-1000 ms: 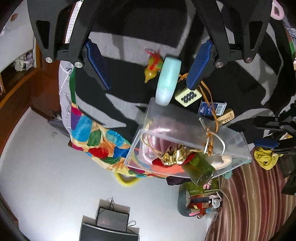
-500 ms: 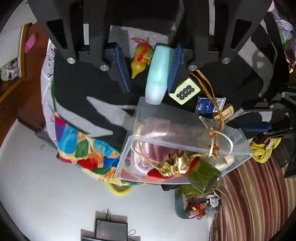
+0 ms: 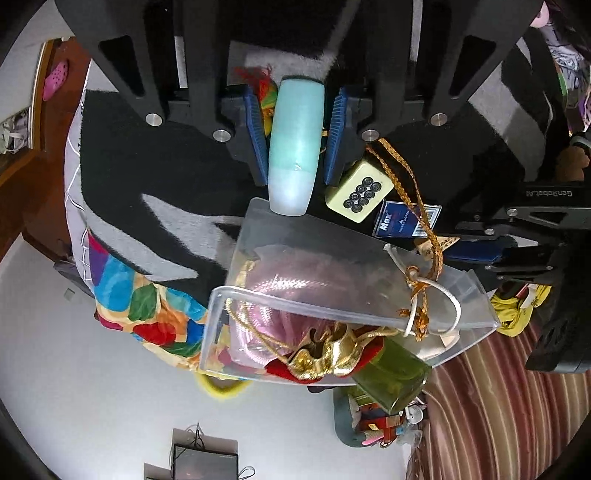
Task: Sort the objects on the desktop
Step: 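Grasp the beige eraser with the left tool while the right grasps the light-blue bottle, then carry the eraser and light-blue bottle into the clear box and open both tools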
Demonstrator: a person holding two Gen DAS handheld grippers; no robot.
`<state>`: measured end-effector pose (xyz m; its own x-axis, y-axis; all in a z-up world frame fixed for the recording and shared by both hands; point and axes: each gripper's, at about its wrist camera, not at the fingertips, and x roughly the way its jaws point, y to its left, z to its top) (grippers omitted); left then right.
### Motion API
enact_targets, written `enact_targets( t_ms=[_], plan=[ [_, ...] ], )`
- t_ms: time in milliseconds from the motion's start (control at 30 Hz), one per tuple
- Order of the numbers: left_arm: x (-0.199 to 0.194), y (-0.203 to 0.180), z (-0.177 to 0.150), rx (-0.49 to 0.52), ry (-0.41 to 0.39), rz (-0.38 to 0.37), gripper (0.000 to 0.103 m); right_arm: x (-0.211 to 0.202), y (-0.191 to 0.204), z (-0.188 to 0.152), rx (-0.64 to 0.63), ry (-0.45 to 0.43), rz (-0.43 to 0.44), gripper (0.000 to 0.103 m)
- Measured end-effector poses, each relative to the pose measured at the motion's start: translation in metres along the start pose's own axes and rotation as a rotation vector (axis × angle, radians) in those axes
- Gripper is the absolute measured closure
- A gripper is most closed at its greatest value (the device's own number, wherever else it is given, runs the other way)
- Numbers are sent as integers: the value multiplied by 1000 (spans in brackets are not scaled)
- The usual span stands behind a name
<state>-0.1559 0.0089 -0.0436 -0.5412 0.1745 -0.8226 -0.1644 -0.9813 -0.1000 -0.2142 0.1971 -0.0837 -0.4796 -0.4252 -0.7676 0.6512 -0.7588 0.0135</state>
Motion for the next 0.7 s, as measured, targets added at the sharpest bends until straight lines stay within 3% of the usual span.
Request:
enact_targets(
  t_ms=[133, 267, 700],
  plan=[
    [3, -5, -1, -8, -29, 7, 67, -2, 2, 0, 12, 6, 10, 80],
    [0, -6, -2, -4, -41, 15, 80, -7, -2, -2, 30, 6, 30, 81],
    [-30, 10, -18, -51, -84, 20, 80, -45, -11, -2, 77, -71, 45, 81]
  ],
)
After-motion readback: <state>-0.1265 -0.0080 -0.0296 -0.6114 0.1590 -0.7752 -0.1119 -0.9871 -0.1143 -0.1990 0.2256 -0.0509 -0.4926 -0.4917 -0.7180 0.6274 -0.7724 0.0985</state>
